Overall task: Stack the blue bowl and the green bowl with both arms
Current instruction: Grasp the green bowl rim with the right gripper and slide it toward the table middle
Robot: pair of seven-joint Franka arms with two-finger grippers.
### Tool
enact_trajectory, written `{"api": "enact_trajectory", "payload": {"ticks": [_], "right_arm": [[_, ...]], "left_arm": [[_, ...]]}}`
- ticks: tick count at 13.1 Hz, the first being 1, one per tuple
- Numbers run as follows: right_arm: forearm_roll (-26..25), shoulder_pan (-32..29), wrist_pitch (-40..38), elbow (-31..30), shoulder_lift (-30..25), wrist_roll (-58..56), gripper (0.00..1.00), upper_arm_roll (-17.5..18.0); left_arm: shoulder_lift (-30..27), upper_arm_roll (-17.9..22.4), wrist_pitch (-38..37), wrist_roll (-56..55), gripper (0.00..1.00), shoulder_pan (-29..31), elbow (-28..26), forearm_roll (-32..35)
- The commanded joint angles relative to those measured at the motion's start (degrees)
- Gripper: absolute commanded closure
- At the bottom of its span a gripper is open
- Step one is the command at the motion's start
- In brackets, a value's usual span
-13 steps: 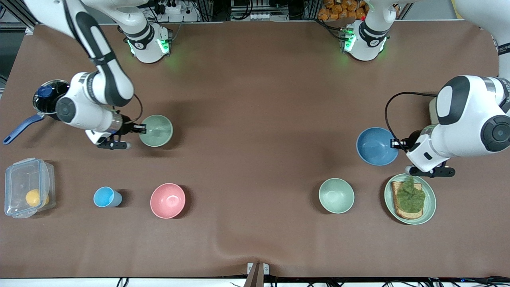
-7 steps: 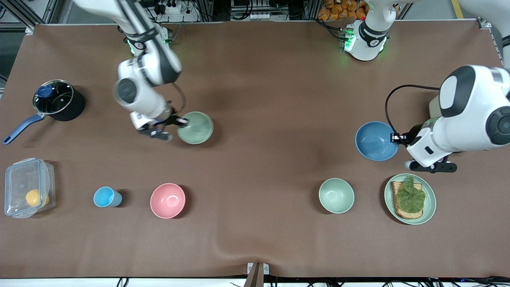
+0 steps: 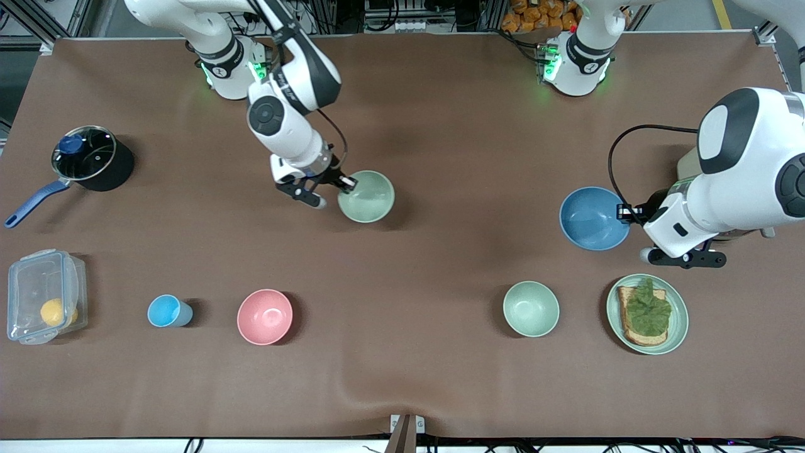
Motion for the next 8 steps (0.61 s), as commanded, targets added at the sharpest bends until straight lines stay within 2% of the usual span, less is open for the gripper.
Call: {"api": "enact_trajectory", "payload": {"ticks": [1,4,8], "right_arm": [[4.73,5.44,7.46,3.53,7.26,2.7,1.0,-0.77],[4.83,8.61,9.95,7.65,11.66,8.32,1.0,-0.86],[4.74,10.54,10.56,10.74,14.66,10.98,1.0,-0.95]], "left_arm": [[0.48,-0.08,-1.03,-0.58,1.0,0.43,0.51,0.06],[1.62,-0.08,-0.94,-0.67,1.0,0.52,0.51,0.06],[2.59,0.0,-0.42,-0.67,1.0,0.7,0.51,0.06]]}}
